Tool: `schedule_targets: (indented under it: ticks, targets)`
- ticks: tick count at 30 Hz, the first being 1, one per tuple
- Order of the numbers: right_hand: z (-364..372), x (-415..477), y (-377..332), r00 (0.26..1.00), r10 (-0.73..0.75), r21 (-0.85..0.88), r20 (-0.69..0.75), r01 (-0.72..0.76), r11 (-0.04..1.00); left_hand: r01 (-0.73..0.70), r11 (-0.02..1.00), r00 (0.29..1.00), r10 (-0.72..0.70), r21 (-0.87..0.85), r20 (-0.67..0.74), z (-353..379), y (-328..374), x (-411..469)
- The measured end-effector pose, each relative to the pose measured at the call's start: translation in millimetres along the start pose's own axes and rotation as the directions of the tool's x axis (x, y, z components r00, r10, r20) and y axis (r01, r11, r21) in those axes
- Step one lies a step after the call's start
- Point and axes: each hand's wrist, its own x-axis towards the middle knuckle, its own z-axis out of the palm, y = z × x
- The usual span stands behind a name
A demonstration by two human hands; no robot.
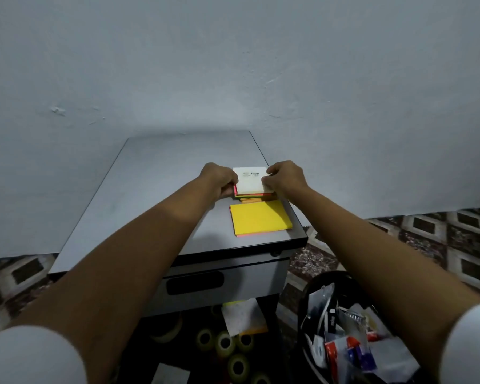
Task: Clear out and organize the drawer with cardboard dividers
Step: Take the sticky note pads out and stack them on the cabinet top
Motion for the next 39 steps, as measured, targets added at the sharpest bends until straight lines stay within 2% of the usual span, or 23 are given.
schedule_targets:
  ticks: [4,8,14,17,21,24,28,31,34,39]
  targets:
    - [1.9,2.2,2.2,0.999,0.03,-0.034,0.013,-0.03,0.999,0.034,0.999,0.999,-0.034,-0.003,-0.002,0.4,-1.9,0.6]
    - [5.5,2.3,-0.1,0.994,0.108,-0.034,-0.004,-0.108,0.994,0.075,0.988,0.997,-0.071,-0.136,0.038,5.0,-0.7,-2.2]
    - [7.8,1.2,-9.6,0.994,0.102,-0.155,0.024,-0.097,0.983,0.048,0.975,0.998,-0.039,-0.215,0.048,14.3,0.4,-3.2]
    - [4.9,0.7,-7.9,0.993,0.112,-0.132,0.022,-0.108,0.985,0.051,0.971,0.997,-0.037,-0.234,0.065,12.3,-1.1,-7.1]
    - [-2.8,-8.9,-6.9,0.996,0.086,-0.069,0.021,-0.085,0.994,0.022,0.994,1.0,-0.022,-0.105,0.0,0.8,-1.2,-13.8]
    - [-12.9,-24.9,-9.2,0.999,-0.012,0.003,0.045,0.012,1.0,-0.06,0.998,0.998,0.059,-0.026,-0.024,-9.6,-3.2,-22.8]
    - [-26.3,-64.2,-14.2,0.986,-0.158,0.068,0.054,0.154,0.986,-0.275,0.951,0.961,0.275,0.14,0.017,-26.1,-14.1,-51.1]
    - [-32.5,-99.6,-14.4,0.977,-0.203,0.138,0.071,0.192,0.972,-0.394,0.894,0.919,0.385,0.214,0.082,-40.8,-34.6,-82.6]
    - [-31.6,-136.8,-7.5,0.968,-0.214,0.211,0.134,0.183,0.96,-0.421,0.891,0.907,0.407,0.172,0.111,-53.6,-65.6,-112.1]
    - [-5.0,-192.0,25.2,0.949,-0.176,0.225,0.26,0.118,0.967,-0.351,0.926,0.934,0.338,0.135,0.115,-66.6,-131.8,-140.8]
